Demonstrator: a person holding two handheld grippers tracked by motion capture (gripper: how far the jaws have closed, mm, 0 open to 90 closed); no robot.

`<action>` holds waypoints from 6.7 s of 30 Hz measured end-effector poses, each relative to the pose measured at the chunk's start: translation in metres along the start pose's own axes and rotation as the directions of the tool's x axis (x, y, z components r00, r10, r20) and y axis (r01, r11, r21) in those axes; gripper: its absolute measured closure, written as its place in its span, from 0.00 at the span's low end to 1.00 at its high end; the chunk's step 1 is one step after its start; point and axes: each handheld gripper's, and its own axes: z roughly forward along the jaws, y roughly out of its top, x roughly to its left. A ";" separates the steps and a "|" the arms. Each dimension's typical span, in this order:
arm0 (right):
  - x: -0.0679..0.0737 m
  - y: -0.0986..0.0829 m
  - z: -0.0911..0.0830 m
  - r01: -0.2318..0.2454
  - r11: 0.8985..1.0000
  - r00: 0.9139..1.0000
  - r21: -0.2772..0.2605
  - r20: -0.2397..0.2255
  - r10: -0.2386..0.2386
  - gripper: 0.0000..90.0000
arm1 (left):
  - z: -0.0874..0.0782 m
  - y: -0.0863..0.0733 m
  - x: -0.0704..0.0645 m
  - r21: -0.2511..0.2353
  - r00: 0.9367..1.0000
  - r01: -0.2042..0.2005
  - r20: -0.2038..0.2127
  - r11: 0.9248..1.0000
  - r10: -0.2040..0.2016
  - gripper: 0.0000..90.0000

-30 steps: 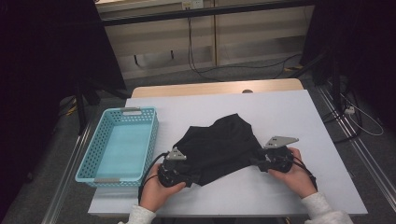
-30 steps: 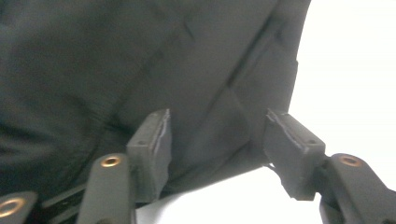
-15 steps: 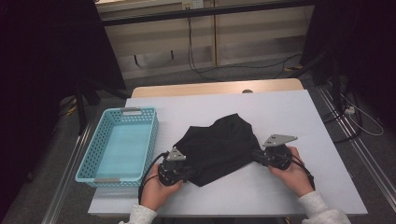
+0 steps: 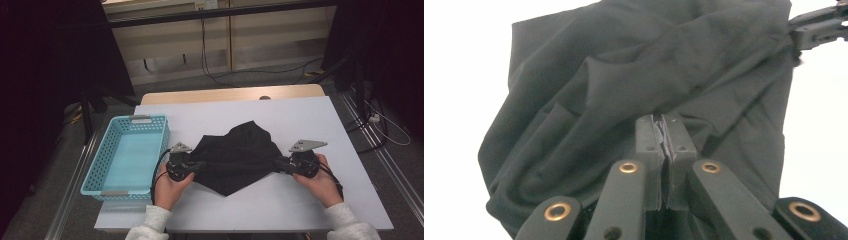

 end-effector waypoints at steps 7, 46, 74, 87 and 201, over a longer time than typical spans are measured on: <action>0.003 -0.001 -0.002 0.007 1.000 1.000 0.003 -0.010 -0.007 0.63 | 0.003 0.000 -0.001 -0.001 1.000 -0.004 0.026 1.000 0.004 0.85; 0.004 0.000 -0.011 0.027 0.999 0.999 -0.030 0.020 -0.026 0.37 | -0.007 -0.032 -0.040 0.162 0.976 -0.215 0.026 0.963 0.214 0.76; 0.019 0.004 -0.016 0.086 0.995 0.996 -0.050 -0.020 -0.087 0.50 | -0.069 0.009 0.016 -0.268 0.988 0.106 -0.079 0.958 -0.131 0.99; 0.047 -0.003 0.012 0.222 0.974 0.972 0.051 -0.087 -0.217 0.54 | -0.073 0.008 0.017 -0.276 0.984 0.097 -0.118 0.956 -0.134 0.99; -0.027 0.004 -0.016 -0.153 0.980 0.985 -0.127 -0.101 0.141 0.95 | -0.021 0.017 0.004 -0.086 0.996 0.071 -0.040 0.994 -0.075 0.97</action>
